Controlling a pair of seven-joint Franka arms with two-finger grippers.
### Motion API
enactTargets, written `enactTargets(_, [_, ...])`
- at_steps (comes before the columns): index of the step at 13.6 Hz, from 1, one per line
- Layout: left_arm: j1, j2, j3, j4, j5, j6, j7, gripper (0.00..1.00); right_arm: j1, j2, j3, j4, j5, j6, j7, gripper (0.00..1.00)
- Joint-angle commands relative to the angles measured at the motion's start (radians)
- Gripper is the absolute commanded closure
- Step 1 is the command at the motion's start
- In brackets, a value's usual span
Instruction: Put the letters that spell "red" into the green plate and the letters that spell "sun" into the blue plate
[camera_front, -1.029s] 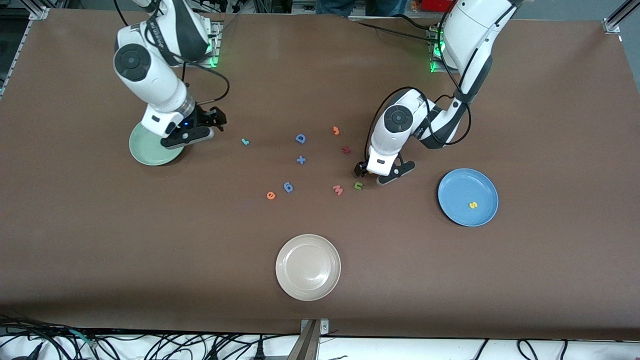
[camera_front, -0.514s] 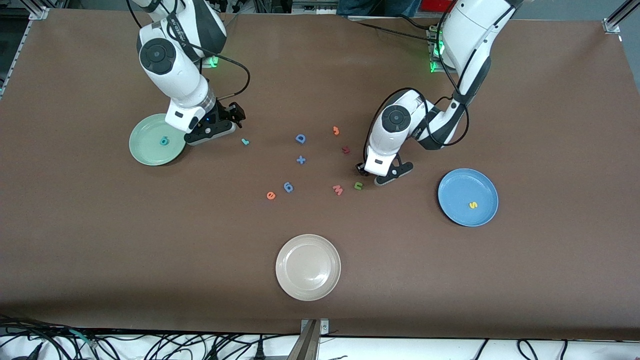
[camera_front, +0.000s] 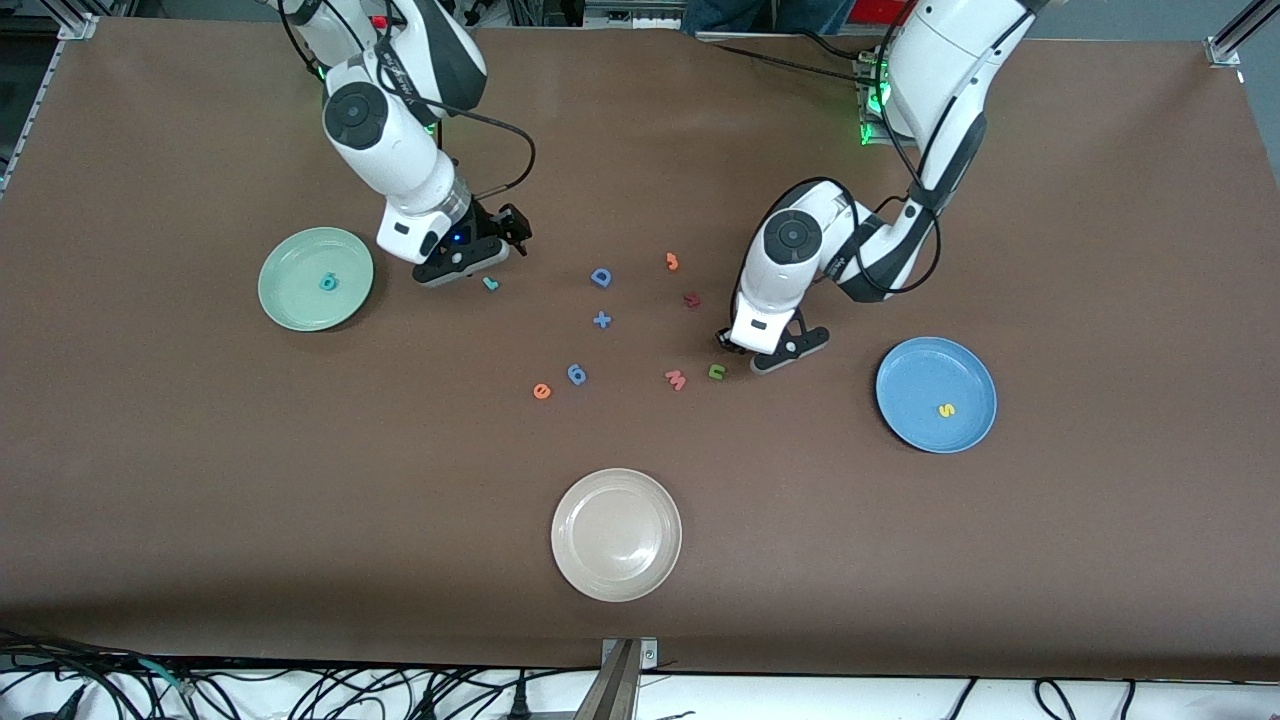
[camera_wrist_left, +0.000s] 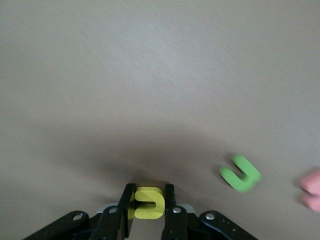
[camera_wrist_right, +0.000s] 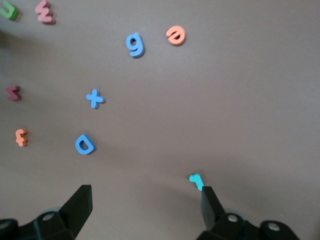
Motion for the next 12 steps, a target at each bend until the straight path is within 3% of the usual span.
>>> enactTargets(1, [0.069,-0.085,0.002,-0.007,0.021,-0.089,0.093,0.79,-0.004,0.013,0.025,-0.104,0.017,0.136,-0.028,0.03])
enactTargets(6, [0.233,-0.168,0.002,-0.007,0.018,-0.195,0.346,0.79,-0.006,0.108,-0.001,-0.156,0.015,0.321,-0.241,0.03])
enactTargets(12, [0.408,-0.147,0.004,-0.005,0.020,-0.189,0.672,0.76,-0.006,0.180,-0.069,-0.161,0.012,0.416,-0.553,0.02])
